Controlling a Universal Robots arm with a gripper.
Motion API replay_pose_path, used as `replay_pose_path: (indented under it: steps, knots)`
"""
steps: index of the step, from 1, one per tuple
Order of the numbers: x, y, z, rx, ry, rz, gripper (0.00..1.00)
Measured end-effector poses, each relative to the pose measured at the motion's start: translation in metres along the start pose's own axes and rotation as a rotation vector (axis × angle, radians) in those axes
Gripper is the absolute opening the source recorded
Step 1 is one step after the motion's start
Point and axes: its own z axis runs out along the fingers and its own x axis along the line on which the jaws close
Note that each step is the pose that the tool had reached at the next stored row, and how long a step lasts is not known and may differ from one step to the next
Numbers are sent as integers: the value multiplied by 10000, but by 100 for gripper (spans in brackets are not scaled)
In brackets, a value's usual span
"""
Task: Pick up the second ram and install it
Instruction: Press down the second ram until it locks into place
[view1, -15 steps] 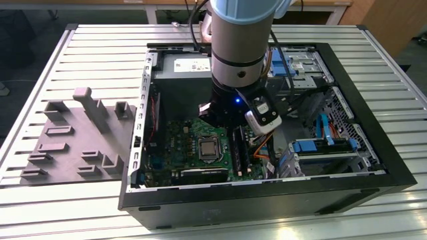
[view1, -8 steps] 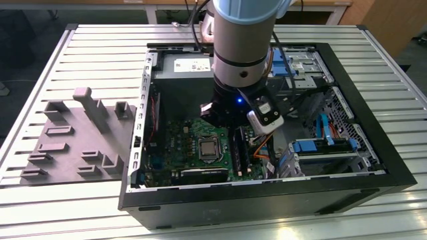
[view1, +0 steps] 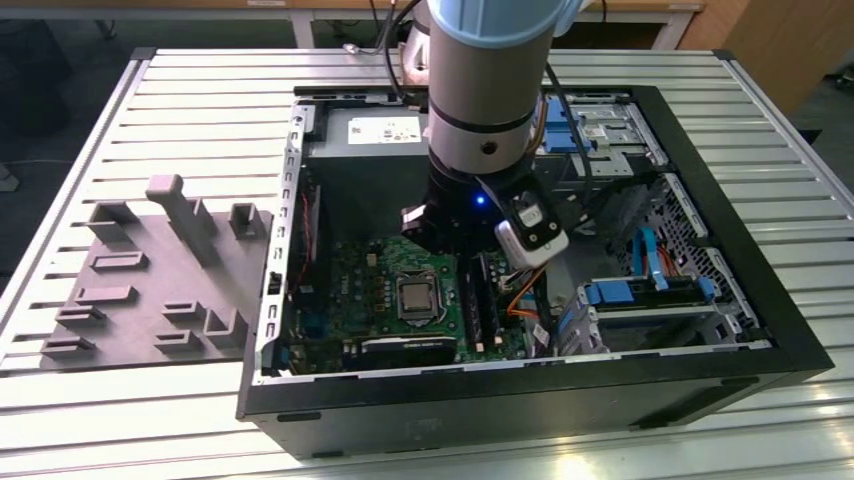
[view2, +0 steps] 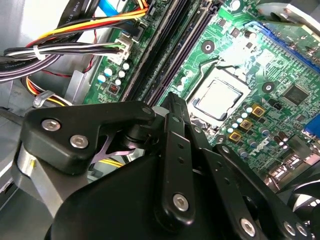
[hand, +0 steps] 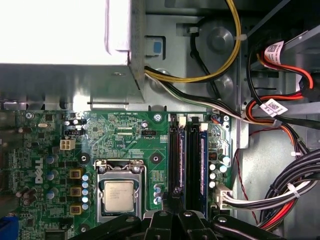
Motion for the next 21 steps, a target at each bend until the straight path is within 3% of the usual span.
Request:
replay_pose_path:
  steps: [21]
  knots:
    - [1, 50, 2, -1, 0, 1, 11]
